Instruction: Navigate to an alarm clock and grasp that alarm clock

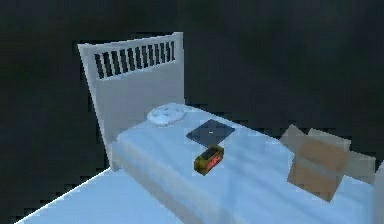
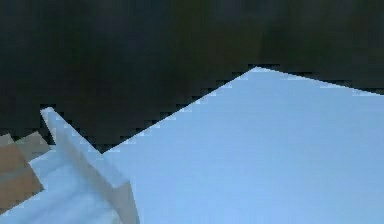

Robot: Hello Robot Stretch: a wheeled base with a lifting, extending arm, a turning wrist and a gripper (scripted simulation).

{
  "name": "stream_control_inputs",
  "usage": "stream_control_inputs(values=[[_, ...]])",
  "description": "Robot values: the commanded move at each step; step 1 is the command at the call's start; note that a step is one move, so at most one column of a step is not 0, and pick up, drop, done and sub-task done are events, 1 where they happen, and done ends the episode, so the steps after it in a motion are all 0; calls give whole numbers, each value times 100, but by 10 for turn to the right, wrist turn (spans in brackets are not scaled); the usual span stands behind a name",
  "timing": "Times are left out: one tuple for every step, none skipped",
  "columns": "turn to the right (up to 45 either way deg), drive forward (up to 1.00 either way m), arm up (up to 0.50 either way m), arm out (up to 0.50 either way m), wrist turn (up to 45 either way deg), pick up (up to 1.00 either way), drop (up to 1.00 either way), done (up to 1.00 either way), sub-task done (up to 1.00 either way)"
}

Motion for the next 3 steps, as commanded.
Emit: stream_control_inputs(values=[[0, 45, 0, 0, 0, 0, 0, 0, 0], [-450, 0, 0, 0, 0, 0, 0, 0, 0], [-300, 0, 0, 0, 0, 0, 0, 0, 0]])
